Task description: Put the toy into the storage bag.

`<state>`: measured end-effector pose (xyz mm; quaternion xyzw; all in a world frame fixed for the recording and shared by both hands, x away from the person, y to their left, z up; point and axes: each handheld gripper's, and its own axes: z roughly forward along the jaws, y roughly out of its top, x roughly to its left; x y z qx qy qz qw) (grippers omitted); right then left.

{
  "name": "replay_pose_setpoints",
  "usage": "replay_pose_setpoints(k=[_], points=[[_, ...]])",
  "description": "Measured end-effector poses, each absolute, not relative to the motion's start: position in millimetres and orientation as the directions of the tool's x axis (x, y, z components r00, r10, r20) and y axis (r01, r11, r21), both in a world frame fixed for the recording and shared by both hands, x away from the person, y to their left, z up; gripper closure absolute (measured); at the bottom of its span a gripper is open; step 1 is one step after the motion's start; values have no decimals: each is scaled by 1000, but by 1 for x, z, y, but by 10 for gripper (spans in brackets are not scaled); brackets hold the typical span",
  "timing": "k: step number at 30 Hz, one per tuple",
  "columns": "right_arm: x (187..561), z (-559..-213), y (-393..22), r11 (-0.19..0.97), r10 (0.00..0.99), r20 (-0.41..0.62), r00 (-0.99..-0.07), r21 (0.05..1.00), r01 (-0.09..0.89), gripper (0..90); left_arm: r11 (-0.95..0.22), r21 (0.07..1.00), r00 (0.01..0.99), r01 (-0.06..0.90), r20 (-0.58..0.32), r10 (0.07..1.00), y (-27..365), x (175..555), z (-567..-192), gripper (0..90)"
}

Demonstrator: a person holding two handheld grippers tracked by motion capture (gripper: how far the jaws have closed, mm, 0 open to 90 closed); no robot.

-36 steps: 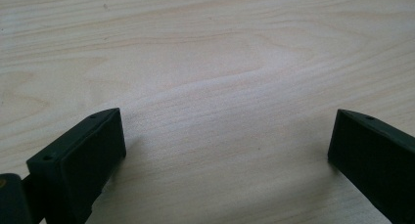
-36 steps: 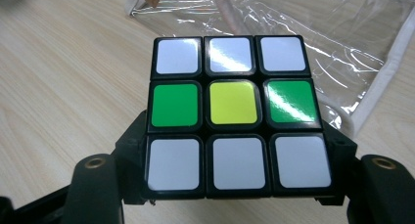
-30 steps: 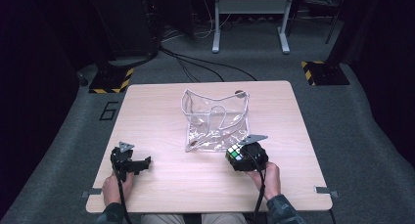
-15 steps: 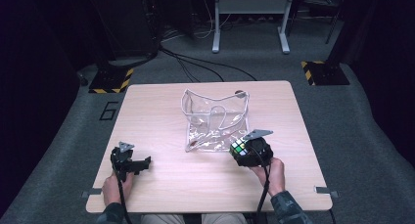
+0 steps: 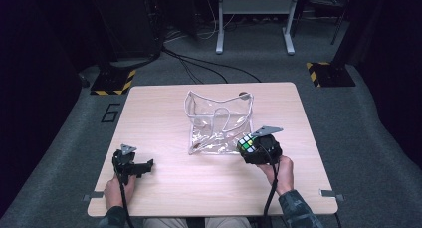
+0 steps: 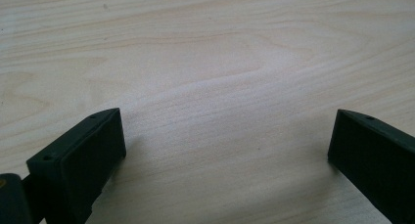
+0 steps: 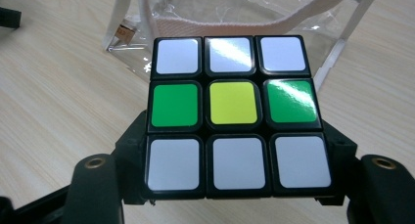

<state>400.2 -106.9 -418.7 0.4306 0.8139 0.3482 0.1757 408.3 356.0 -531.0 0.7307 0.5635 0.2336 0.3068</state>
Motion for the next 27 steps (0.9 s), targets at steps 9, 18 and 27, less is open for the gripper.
replay_pose_setpoints(k=[9,18,27], points=[[404,-406,-108,380,826,7,-563,731,567,332,-176,712,256,680,-5,967,356,408,-531,3],[409,-394,-112,379,835,-1,-551,726,574,332,-180,711,257,680,-2,966,356,408,-531,4],[413,-381,-115,375,836,-6,-549,737,562,332,-181,711,259,680,-1,966,356,408,-531,4]])
